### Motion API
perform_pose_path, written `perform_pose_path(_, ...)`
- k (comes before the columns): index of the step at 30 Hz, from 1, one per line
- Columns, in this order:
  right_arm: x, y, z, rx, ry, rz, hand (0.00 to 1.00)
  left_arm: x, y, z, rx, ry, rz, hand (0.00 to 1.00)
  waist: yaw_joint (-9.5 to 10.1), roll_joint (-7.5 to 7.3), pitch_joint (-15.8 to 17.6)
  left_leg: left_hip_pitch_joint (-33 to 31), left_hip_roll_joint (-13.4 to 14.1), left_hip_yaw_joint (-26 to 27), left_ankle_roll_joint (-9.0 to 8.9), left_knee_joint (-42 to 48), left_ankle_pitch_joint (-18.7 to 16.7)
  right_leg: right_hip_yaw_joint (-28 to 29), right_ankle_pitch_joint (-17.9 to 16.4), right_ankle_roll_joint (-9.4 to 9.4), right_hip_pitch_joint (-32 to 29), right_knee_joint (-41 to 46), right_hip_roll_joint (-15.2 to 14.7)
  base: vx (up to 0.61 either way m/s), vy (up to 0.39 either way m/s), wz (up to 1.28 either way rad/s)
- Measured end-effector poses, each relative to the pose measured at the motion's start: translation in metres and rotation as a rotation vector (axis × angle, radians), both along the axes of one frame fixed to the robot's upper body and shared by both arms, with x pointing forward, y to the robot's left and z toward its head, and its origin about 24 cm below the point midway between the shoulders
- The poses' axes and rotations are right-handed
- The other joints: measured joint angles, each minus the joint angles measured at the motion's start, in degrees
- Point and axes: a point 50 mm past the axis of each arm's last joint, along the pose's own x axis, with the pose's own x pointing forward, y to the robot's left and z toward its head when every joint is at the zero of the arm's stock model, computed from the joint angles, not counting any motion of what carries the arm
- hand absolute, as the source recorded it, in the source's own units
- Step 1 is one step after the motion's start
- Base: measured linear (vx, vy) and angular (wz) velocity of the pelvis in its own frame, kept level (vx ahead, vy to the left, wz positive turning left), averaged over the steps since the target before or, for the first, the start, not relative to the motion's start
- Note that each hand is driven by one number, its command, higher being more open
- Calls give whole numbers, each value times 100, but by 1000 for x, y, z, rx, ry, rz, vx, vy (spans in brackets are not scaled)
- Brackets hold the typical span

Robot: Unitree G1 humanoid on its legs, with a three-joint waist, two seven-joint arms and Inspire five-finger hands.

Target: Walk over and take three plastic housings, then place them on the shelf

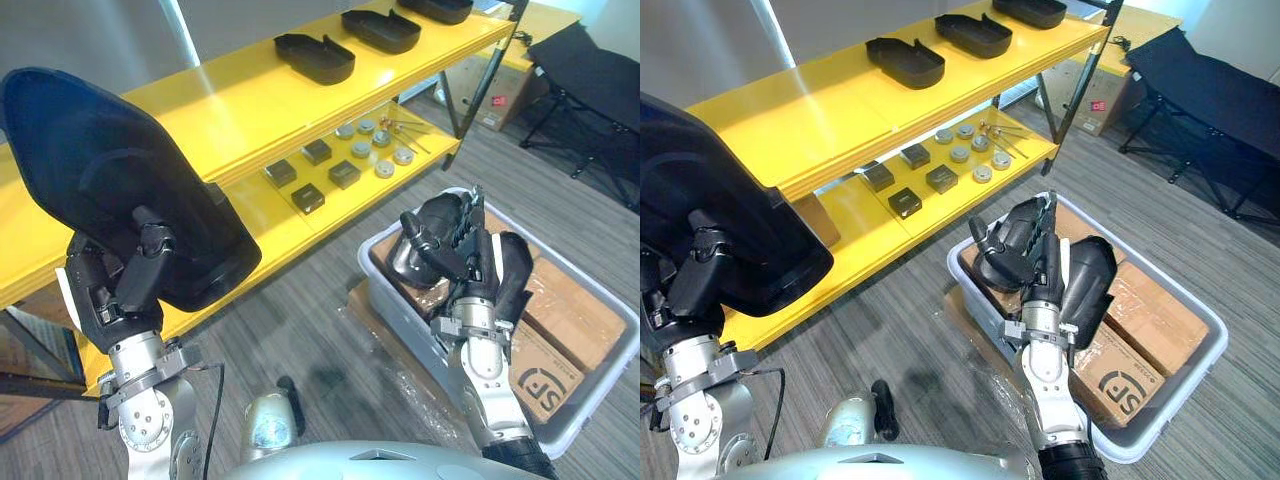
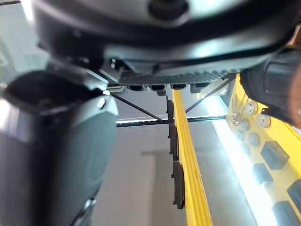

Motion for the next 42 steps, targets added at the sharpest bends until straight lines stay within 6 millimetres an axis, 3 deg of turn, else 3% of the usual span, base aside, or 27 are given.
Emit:
perform_pose_path(1, 0, 1, 4, 18, -26, -8, 100, 0, 1, 0, 5, 0, 4, 0, 51, -57, 27, 11, -107, -1, 46, 47, -92, -64, -43, 15, 66, 47, -129, 17, 153, 31)
perform_pose_path(3, -1, 3, 11, 49, -80, -19, 100, 0, 2, 2, 45, 6, 13, 0, 152, -238, 60, 13, -343, 52, 207, 187, -280, -186, -83, -152, 207, 57, -388, 103, 202, 40)
perform_pose_path(4, -1, 3, 17, 52, -112, -21, 100, 0, 2, 3, 58, 4, 13, 0, 175, -195, 34, 20, -470, 17, 288, 259, -464, -178, 8, -706, 311, 250, -471, 179, 285, 73)
perform_pose_path(5, 0, 1, 21, 42, -136, -20, 100, 1, 2, 4, 59, 2, 12, 0, 104, -197, 17, 27, -691, -199, 362, 201, -520, 222, 487, -1224, 121, 786, -676, 167, 255, 91)
perform_pose_path(6, -1, -2, 23, 35, -144, -25, 100, 3, 2, 5, 68, -1, 10, 0, 69, -172, -7, 47, -790, -323, 425, 110, -528, 514, 837, -1475, -84, 1100, -744, 196, 264, 121)
perform_pose_path(7, -1, -8, 25, 26, -161, -42, 100, 6, 2, 10, 115, -15, 10, 0, 30, -162, -83, 75, -927, -631, 495, -154, -508, 1303, 1559, -1675, -568, 1729, -770, 247, 178, 129)
perform_pose_path(8, 1, -9, 30, 24, -185, -39, 100, 10, 5, 16, 145, -38, 8, 0, -41, -187, -93, 126, -1028, -944, 627, -406, -400, 1976, 1084, -1240, -1076, 2460, -477, 324, 178, 137)
perform_pose_path(9, 3, -8, 34, 21, -200, -30, 100, 12, 8, 18, 150, -45, 18, 0, -83, -187, -93, 265, -1088, -1138, 619, -633, -297, 2215, 632, -1095, -1338, 2735, -164, 298, 120, 107)
perform_pose_path(10, 3, -7, 36, 18, -209, -26, 100, 13, 9, 18, 149, -46, 24, 0, -92, -182, -91, 396, -1111, -1224, 610, -799, -228, 2287, 420, -1072, -1440, 2722, 25, 341, 139, 86)
perform_pose_path(11, 4, -7, 39, 11, -224, -16, 100, 15, 10, 19, 142, -52, 37, 0, -76, -180, -91, 685, -1157, -1418, 578, -1073, -145, 2325, 90, -1029, -1599, 2427, 426, 356, 115, 86)
perform_pose_path(12, 3, -9, 44, -12, -244, -18, 100, 17, 9, 22, 137, -67, 38, 0, -87, -165, -103, 852, -1185, -1653, 548, -1228, -119, 2404, -107, -1038, -1798, 1929, 851, 345, 93, 90)
perform_pose_path(14, 1, -16, 53, -38, -283, -39, 100, 23, 5, 24, 130, -88, 18, 0, -149, -134, -131, 899, -1216, -1971, 545, -1328, -118, 2735, -148, -976, -2212, 1226, 1332, 275, 34, 109)
perform_pose_path(15, -3, -24, 61, -70, -313, -69, 100, 28, 1, 22, 122, -80, -3, 0, -261, -102, -138, 973, -1255, -2216, 536, -1398, -113, 3202, -41, -800, -2535, 649, 1598, 368, 9, 132)
perform_pose_path(17, -9, -31, 62, -77, -320, -99, 100, 30, -1, 13, 117, -33, -25, 0, -304, -117, -147, 1196, -1339, -2330, 466, -1427, -154, 3492, 152, -600, -2695, 295, 1653, 359, -25, 101)
perform_pose_path(19, -12, -34, 59, -79, -305, -108, 100, 27, 0, 1, 113, 41, -30, 0, -393, -202, -198, 1521, -1408, -2300, 205, -1369, -316, 3562, 956, -751, -2695, -357, 1694, 338, -75, 64)
perform_pose_path(20, -16, -34, 55, -80, -286, -112, 100, 25, 2, 0, 122, 54, -28, 0, -397, -378, -289, 1610, -1499, -2246, 5, -1254, -476, 3653, 2042, -999, -2704, -755, 1746, 473, -150, 29)
perform_pose_path(21, -18, -38, 53, -97, -268, -117, 100, 23, 0, -5, 99, 70, -30, 0, -345, -267, -367, 1652, -1377, -2175, -54, -1088, -699, 3534, 1875, -1152, -2546, -831, 1804, 462, -145, 15)
perform_pose_path(23, -21, -42, 51, -97, -257, -141, 100, 22, -1, -5, 96, 67, -45, 0, -373, -140, -412, 1655, -1187, -2152, -155, -977, -795, 3450, 1877, -1152, -2187, -1354, 2004, 275, -81, 8)
perform_pose_path(26, -22, -54, 54, -104, -263, -212, 100, 26, -4, 0, 114, 36, -96, 0, -388, -151, -407, 1517, -1084, -1971, -423, -445, -962, 3376, 1920, -1176, -1706, -2085, 2111, 244, -40, 10)
perform_pose_path(27, -23, -61, 57, -112, -273, -265, 100, 27, -5, 2, 124, 25, -118, 0, -377, -168, -401, 1282, -953, -1714, -183, -237, -1166, 3393, 1938, -1171, -1638, -2179, 2063, 75, 8, 14)
perform_pose_path(28, -25, -70, 62, -142, -292, -338, 100, 28, -7, 7, 142, 2, -141, 0, -478, -4, -421, 1318, -517, -1418, -148, -939, -917, 3300, 1933, -1166, -1653, -2165, 2198, 57, 13, 8)
perform_pose_path(30, -28, -83, 70, -198, -319, -415, 100, 26, -6, 14, 131, -48, -149, 0, -462, -11, -402, 1420, -530, -1121, -94, -997, -876, 3320, 1863, -1090, -1639, -2173, 2151, 26, 21, -20)
perform_pose_path(33, -40, -101, 86, -238, -380, -510, 100, 34, -5, 25, 129, -118, -170, 0, -597, -10, -401, 1317, -595, -1026, -94, -784, -876, 3330, 1756, -966, -1647, -2157, 2041, 14, 45, -5)
perform_pose_path(36, -48, -119, 103, -294, -434, -562, 100, 40, -7, 43, 182, -202, -197, 0, -775, 52, -403, 1355, -605, -861, -95, -710, -877, 3525, 1757, -965, -1697, -2126, 2032, 7, -1, -34)
perform_pose_path(40, -52, -124, 105, -265, -450, -579, 100, 42, -15, 64, 263, -294, -292, 0, -1002, 135, -389, 1583, -663, -550, -96, -995, -891, 3800, 1783, -929, -1795, -2046, 2031, -21, 13, -41)
perform_pose_path(42, -51, -122, 103, -251, -442, -576, 100, 42, -18, 65, 260, -298, -358, 0, -1003, 212, -351, 1812, -691, -279, -95, -1110, -907, 3922, 1792, -916, -1779, -1943, 2032, -73, 53, -54)
